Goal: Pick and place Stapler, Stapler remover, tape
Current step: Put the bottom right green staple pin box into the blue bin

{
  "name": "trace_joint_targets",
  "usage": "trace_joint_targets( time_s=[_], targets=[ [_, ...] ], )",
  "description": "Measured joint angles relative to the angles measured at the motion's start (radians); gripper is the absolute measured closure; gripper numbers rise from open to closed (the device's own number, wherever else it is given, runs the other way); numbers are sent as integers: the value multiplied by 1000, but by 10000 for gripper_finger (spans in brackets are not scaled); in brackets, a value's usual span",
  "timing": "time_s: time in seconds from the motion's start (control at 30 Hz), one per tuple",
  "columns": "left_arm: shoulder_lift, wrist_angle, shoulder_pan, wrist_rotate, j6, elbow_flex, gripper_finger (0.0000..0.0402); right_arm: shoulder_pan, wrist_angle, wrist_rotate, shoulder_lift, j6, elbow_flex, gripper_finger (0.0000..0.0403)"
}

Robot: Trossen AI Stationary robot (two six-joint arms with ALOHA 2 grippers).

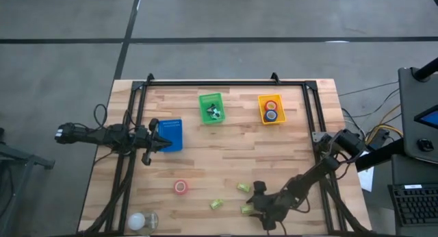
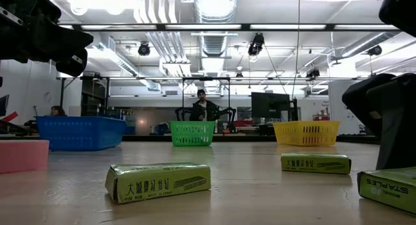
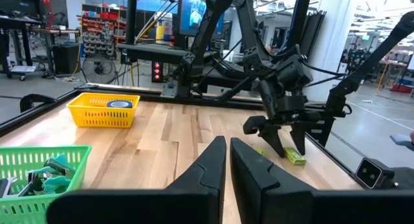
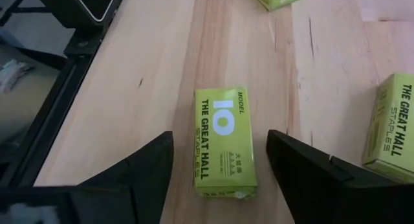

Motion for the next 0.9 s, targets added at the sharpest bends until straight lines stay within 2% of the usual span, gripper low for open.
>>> trace_joint_targets(
  time_s=[0.17,0.5,0.63,0.77,0.9],
  targets=[
    [0,0,0,0,0,0,376,-1,-19,-9,-16,30,-2,199],
    [0,8,0,-4,-2,0,376,-1,-43,-6,-52,51,-8,299],
    [-1,126,0,-5,-45,0,376,3,-49,-26,-77,54,-10,304],
    [0,239,0,-7,-164,0,376,2,-40,-14,-110,41,-9,287],
    [0,357,0,-17,-190,0,376,-11,-37,7,-141,-1,-9,283]
  ],
)
